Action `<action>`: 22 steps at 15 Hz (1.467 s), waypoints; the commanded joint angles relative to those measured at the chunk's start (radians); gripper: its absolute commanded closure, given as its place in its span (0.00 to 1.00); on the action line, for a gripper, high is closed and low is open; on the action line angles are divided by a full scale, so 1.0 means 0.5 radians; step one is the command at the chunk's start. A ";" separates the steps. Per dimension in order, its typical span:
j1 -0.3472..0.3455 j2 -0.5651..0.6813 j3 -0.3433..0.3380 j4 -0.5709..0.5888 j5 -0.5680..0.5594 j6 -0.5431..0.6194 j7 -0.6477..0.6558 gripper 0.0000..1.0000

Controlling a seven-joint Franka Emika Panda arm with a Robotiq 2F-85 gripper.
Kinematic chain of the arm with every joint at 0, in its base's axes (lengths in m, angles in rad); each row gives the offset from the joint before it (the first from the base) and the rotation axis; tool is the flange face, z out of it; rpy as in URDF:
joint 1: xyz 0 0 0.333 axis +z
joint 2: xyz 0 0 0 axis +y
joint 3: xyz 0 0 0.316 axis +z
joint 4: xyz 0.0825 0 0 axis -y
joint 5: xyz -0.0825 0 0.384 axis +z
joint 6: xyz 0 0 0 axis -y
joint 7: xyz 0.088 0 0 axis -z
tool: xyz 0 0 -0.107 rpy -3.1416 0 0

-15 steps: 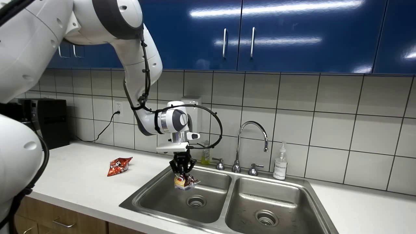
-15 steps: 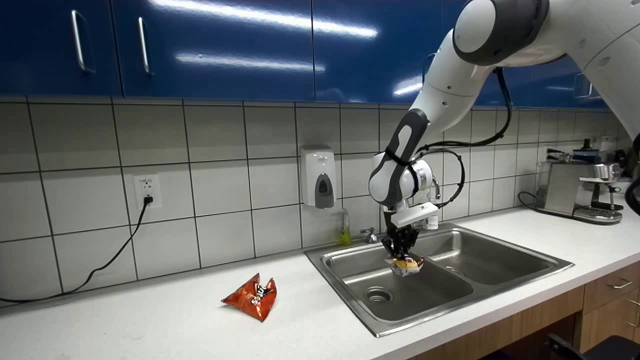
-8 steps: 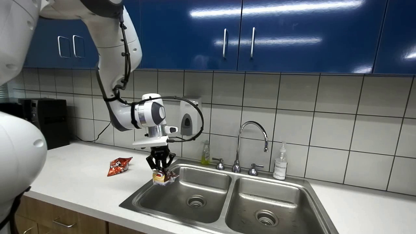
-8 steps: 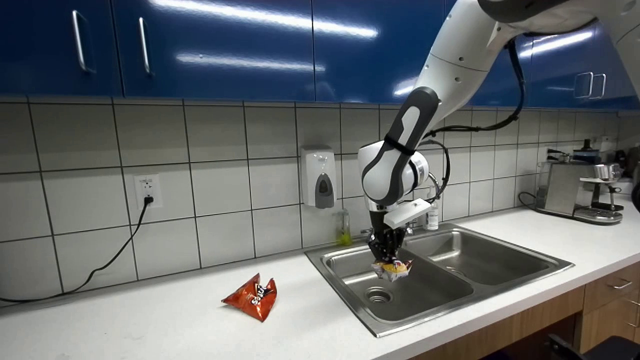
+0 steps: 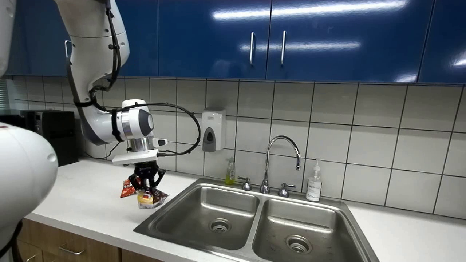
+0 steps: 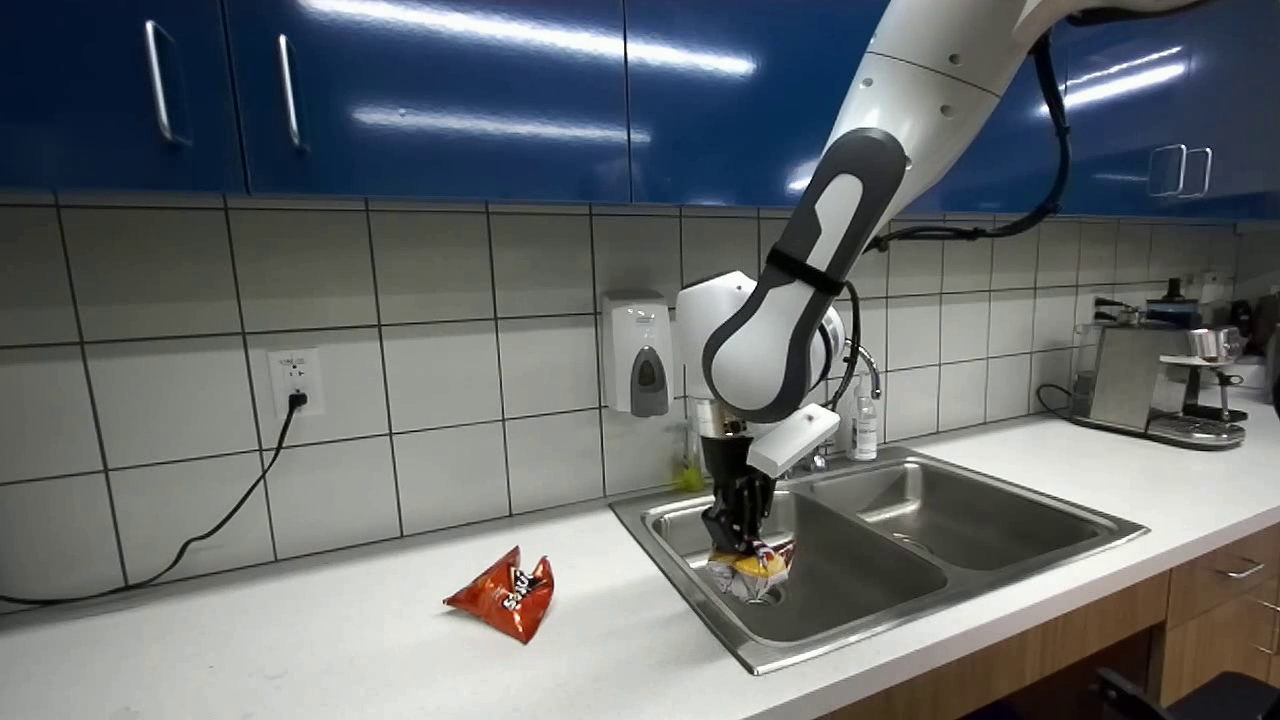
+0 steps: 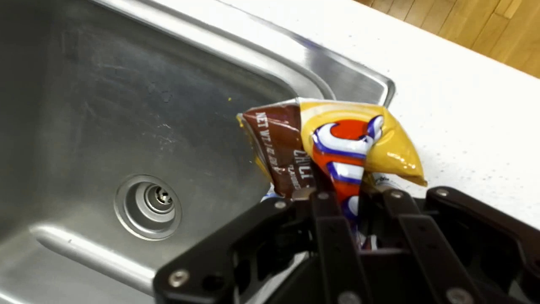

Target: Remove the packet from the sink

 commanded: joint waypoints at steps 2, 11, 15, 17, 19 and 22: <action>0.071 -0.071 0.096 -0.075 -0.110 0.017 0.139 0.98; 0.228 0.105 0.168 0.087 -0.169 -0.008 0.384 0.98; 0.292 0.253 0.139 0.236 -0.181 -0.026 0.480 0.98; 0.320 0.314 0.123 0.295 -0.178 -0.026 0.510 0.98; 0.348 0.365 0.103 0.340 -0.179 -0.028 0.526 0.98; 0.389 0.429 0.064 0.390 -0.187 -0.020 0.556 0.98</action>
